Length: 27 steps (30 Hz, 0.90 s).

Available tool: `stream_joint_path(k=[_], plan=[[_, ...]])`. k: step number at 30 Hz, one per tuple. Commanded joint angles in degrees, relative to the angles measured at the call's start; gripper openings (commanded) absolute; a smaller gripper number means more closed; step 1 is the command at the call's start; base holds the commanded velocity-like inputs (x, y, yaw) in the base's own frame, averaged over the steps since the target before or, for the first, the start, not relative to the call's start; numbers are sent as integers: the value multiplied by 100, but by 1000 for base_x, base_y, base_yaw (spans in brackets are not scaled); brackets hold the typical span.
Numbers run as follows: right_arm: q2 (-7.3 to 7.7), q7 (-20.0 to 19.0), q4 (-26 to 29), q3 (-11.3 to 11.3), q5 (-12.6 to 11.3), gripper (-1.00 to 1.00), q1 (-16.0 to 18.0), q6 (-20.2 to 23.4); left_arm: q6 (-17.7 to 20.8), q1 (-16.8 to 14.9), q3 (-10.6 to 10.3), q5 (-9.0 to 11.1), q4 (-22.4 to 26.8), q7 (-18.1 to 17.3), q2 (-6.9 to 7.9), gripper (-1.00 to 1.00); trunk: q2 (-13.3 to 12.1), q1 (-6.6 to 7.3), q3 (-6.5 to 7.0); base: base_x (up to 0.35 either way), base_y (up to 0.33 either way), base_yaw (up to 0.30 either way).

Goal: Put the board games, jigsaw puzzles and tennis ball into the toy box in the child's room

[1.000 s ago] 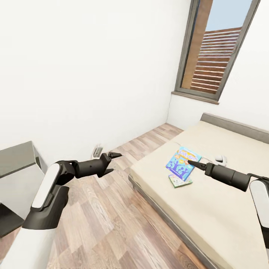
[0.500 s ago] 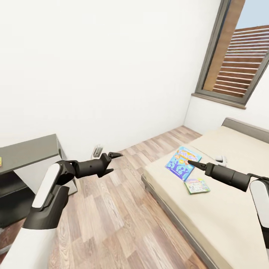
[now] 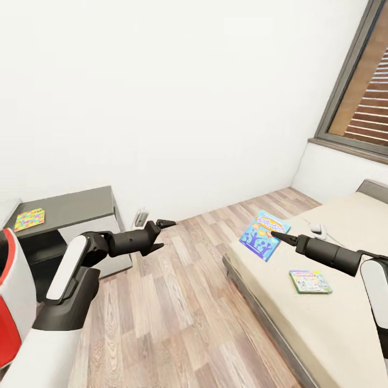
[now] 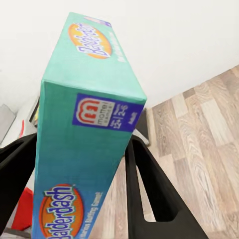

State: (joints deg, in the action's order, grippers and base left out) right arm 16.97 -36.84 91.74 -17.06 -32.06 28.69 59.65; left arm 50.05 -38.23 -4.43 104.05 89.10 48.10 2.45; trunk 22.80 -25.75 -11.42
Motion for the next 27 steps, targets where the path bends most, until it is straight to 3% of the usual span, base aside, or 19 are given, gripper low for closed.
stream_joint_path(k=[1, 27], plan=[[2, -43, 5, -9, -5, -100, 5, 35, -5, -8, -7, 54, 2, 59, 1, 100, 12, -3, -12, 0, 0, 300], [7, -43, 9, -10, -3, -100, 5, 35, -12, -9, -23, 32, -49, 60, -16, 100, 12, -3, -12, 0, 0, 300]])
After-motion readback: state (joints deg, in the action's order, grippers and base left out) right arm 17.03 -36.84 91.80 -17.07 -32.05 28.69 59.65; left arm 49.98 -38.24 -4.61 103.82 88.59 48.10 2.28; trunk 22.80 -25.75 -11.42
